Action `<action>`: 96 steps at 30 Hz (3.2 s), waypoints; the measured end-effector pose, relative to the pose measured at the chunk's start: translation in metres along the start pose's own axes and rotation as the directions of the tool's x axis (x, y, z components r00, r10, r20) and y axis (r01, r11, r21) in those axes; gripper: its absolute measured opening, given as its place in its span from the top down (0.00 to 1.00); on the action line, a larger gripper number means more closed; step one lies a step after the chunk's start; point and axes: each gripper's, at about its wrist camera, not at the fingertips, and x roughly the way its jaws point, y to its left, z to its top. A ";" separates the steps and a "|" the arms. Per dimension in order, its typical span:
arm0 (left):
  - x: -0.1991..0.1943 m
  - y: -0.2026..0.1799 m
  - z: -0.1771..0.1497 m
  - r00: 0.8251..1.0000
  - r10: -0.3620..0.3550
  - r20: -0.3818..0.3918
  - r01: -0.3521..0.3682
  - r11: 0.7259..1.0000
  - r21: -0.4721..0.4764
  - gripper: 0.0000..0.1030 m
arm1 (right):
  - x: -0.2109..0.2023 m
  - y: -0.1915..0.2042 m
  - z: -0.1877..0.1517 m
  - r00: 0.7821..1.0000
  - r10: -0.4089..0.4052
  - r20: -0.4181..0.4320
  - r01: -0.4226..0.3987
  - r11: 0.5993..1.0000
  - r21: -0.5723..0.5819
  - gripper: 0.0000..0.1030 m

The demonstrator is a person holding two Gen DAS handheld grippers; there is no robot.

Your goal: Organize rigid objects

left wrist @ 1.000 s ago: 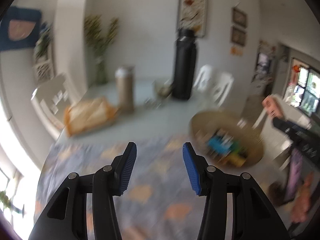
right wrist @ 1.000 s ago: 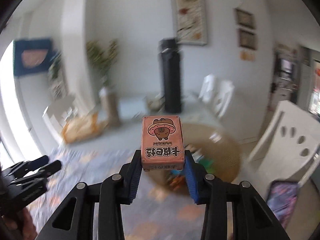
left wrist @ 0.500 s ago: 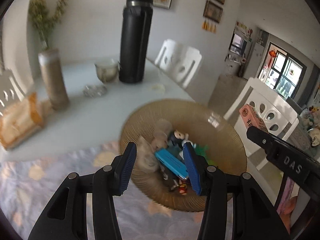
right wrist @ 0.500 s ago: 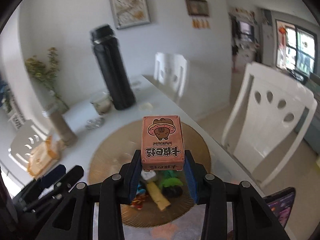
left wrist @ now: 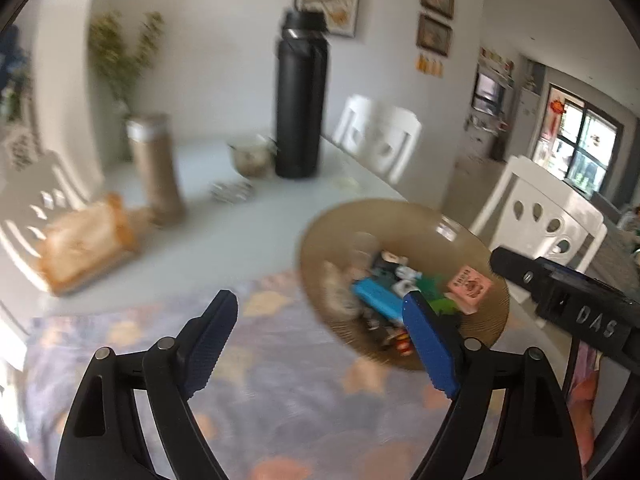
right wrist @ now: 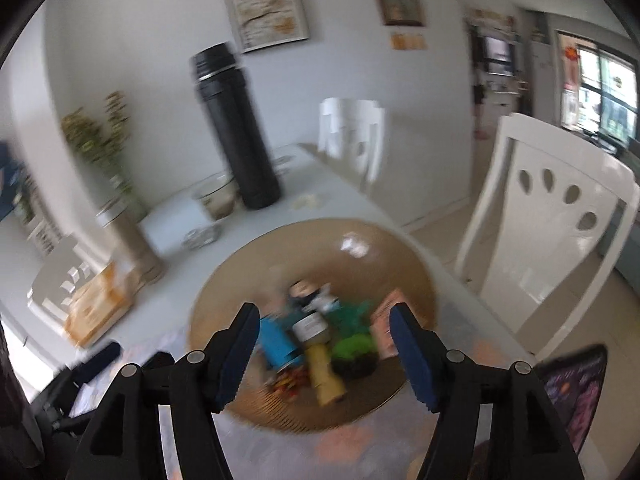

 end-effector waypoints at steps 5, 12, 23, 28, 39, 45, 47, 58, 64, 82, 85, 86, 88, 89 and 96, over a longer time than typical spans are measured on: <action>-0.062 0.029 -0.018 0.992 0.105 0.068 -0.102 0.994 -0.037 0.17 | -0.027 0.051 -0.027 0.991 0.127 -0.029 -0.130 0.981 -0.141 0.36; -0.094 0.097 -0.085 0.978 0.209 -0.019 -0.208 0.954 -0.216 0.01 | -0.041 0.110 -0.103 0.981 0.169 -0.100 -0.194 0.913 -0.360 0.26; -0.050 0.108 -0.153 0.928 0.359 -0.103 -0.370 0.919 -0.136 0.01 | 0.019 0.117 -0.169 0.980 0.110 -0.165 -0.170 0.897 -0.407 0.15; -0.048 0.107 -0.156 0.923 0.367 -0.117 -0.381 0.915 -0.132 0.01 | 0.045 0.098 -0.172 0.962 0.098 -0.256 -0.181 0.929 -0.323 0.15; -0.036 0.104 -0.161 0.915 0.352 -0.197 -0.375 0.922 -0.096 0.01 | 0.051 0.102 -0.175 0.951 0.099 -0.292 -0.198 0.921 -0.335 0.15; -0.034 0.115 -0.162 0.916 0.328 -0.231 -0.366 0.919 -0.145 0.01 | 0.056 0.099 -0.174 0.943 0.109 -0.314 -0.212 0.926 -0.313 0.15; -0.035 0.120 -0.163 0.918 0.313 -0.241 -0.359 0.917 -0.175 0.01 | 0.057 0.099 -0.174 0.942 0.109 -0.317 -0.212 0.926 -0.311 0.15; -0.032 0.137 -0.167 0.925 0.260 -0.278 -0.334 0.904 -0.266 0.01 | 0.057 0.103 -0.176 0.944 0.095 -0.317 -0.206 0.919 -0.335 0.15; -0.031 0.135 -0.167 0.923 0.265 -0.279 -0.337 0.907 -0.252 0.01 | 0.057 0.104 -0.177 0.944 0.093 -0.316 -0.205 0.917 -0.343 0.15; -0.031 0.138 -0.167 0.921 0.270 -0.281 -0.343 0.904 -0.256 0.01 | 0.058 0.105 -0.177 0.944 0.085 -0.318 -0.202 0.913 -0.355 0.15; -0.031 0.137 -0.167 0.921 0.271 -0.281 -0.343 0.904 -0.253 0.01 | 0.059 0.105 -0.177 0.944 0.084 -0.319 -0.202 0.912 -0.358 0.14; -0.031 0.137 -0.167 0.921 0.271 -0.281 -0.344 0.905 -0.252 0.01 | 0.059 0.105 -0.177 0.944 0.084 -0.319 -0.202 0.911 -0.359 0.14; -0.031 0.137 -0.167 0.920 0.272 -0.282 -0.345 0.904 -0.252 0.01 | 0.059 0.105 -0.177 0.944 0.083 -0.319 -0.202 0.911 -0.360 0.14; -0.031 0.137 -0.167 0.920 0.274 -0.280 -0.346 0.903 -0.252 0.01 | 0.059 0.105 -0.178 0.944 0.083 -0.319 -0.202 0.911 -0.360 0.14; -0.040 0.135 -0.164 0.924 0.307 -0.228 -0.359 0.902 -0.241 0.01 | 0.059 0.105 -0.178 0.944 0.083 -0.319 -0.202 0.911 -0.360 0.14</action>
